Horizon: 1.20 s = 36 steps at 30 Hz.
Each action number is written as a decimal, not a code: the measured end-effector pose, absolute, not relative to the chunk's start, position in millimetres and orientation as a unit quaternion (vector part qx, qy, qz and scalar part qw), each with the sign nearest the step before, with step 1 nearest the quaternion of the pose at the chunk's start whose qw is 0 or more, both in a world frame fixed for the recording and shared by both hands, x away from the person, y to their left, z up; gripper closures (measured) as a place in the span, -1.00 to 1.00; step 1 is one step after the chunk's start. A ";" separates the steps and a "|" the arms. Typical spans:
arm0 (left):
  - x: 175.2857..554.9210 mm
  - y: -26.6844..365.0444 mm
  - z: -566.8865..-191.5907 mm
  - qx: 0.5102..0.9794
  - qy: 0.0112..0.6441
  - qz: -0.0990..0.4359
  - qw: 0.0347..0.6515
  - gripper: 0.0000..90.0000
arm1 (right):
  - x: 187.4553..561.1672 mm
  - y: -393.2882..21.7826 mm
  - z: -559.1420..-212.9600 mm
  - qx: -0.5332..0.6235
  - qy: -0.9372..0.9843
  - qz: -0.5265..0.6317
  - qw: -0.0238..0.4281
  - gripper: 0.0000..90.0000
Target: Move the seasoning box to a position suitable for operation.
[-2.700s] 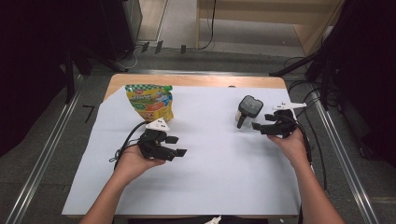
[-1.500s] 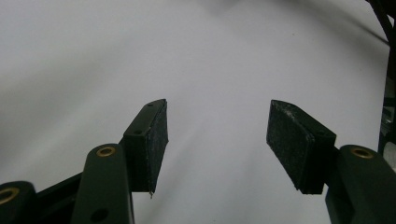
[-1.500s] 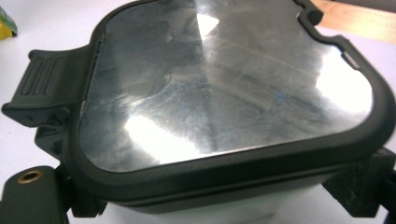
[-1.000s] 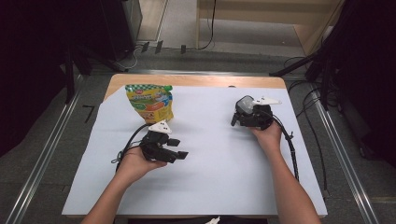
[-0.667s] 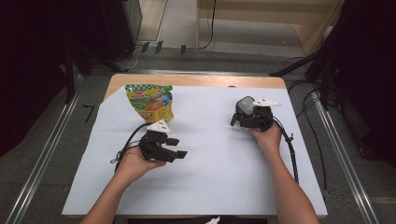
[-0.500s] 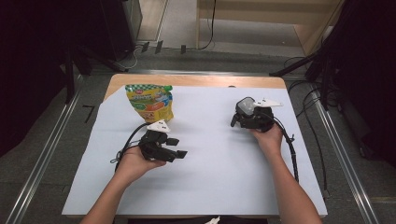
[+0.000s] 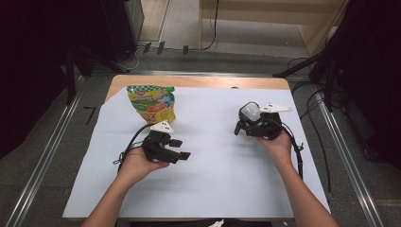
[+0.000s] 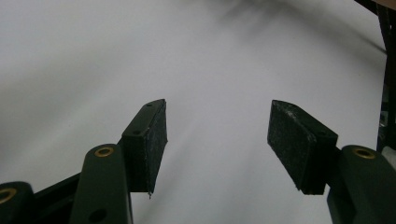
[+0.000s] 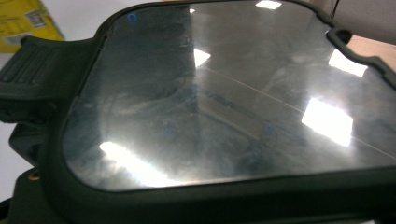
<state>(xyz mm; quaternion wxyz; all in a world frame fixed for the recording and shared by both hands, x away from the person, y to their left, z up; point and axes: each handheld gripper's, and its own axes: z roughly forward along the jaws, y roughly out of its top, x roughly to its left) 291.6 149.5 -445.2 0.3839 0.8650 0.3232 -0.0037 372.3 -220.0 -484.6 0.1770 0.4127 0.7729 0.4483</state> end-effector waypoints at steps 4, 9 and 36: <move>293.5 148.5 -446.4 0.865 0.322 -0.006 0.385 -0.14 | 355.0 -216.1 -480.5 0.404 0.778 0.450 0.171 -0.66; 295.9 146.7 -446.7 0.866 0.320 -0.007 0.385 -0.14 | 341.0 -212.4 -482.1 0.398 0.776 0.464 0.157 -0.66; 294.5 153.6 -443.3 0.859 0.329 0.003 0.392 -0.15 | 318.7 -134.8 -491.3 0.320 0.810 0.481 0.100 -0.65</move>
